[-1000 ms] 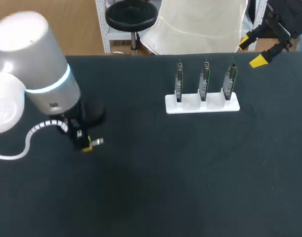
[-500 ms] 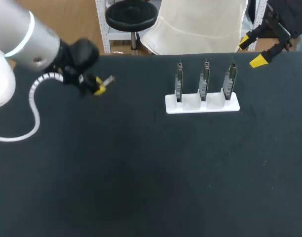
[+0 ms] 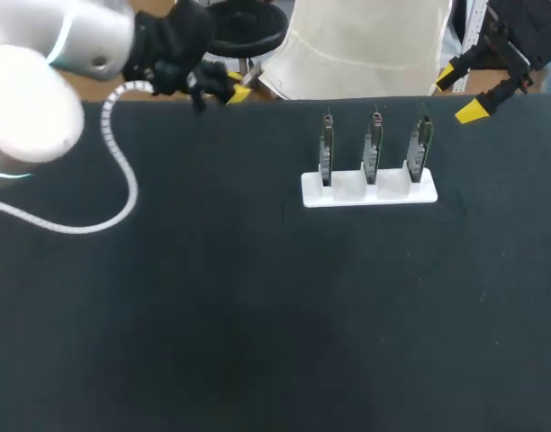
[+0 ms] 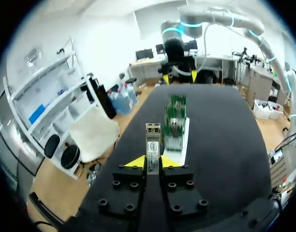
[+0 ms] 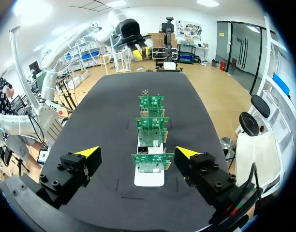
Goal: Pick up the optical module with the left hand, and insert it into the network port with the right hand.
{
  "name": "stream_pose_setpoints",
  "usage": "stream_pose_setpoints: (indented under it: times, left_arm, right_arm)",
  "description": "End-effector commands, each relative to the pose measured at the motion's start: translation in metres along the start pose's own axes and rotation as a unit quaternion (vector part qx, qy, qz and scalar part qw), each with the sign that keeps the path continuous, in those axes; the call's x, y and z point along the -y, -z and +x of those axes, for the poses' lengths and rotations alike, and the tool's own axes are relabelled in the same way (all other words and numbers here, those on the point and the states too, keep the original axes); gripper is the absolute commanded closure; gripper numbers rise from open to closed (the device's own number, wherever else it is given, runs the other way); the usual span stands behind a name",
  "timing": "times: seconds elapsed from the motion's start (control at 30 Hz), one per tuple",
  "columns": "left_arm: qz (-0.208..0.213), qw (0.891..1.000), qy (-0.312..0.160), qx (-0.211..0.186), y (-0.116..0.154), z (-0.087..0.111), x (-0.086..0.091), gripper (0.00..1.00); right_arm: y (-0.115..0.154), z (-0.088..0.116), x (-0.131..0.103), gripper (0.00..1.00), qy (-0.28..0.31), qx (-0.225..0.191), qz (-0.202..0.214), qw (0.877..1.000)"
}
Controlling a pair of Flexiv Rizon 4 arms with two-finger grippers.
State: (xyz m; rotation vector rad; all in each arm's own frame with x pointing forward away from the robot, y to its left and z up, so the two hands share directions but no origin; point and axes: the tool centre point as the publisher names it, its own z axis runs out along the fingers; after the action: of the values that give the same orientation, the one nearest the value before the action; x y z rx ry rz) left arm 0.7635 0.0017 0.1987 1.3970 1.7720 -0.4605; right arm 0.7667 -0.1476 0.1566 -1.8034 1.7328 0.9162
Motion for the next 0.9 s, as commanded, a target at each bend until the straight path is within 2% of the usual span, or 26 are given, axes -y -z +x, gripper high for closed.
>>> stream_pose_setpoints:
  times: [0.03, 0.27, 0.53, 0.7, 0.9]
  left_arm:
    - [0.013, 0.998, -0.009, 0.054, -0.024, -0.024, -0.008, 1.00]
    - [0.048, 0.992, -0.015, 0.112, -0.054, -0.066, -0.006, 1.00]
    - [0.072, 0.985, -0.020, 0.153, -0.082, -0.102, 0.001, 1.00]
    - [0.101, 0.976, -0.008, 0.191, -0.103, -0.125, 0.009, 1.00]
    - [0.114, 0.972, -0.013, 0.205, -0.125, -0.147, 0.022, 1.00]
  right_arm:
    - [-0.001, 0.000, -0.003, 0.00, 0.000, 0.000, 0.004, 1.000]
    - [-0.001, 0.000, -0.003, 0.00, 0.000, 0.000, 0.004, 1.000]
    - [-0.001, 0.000, -0.003, 0.00, 0.000, 0.000, 0.004, 1.000]
    - [-0.001, 0.000, -0.003, 0.00, 0.000, 0.000, 0.004, 1.000]
    - [-0.001, 0.000, -0.003, 0.00, 0.000, 0.000, 0.004, 1.000]
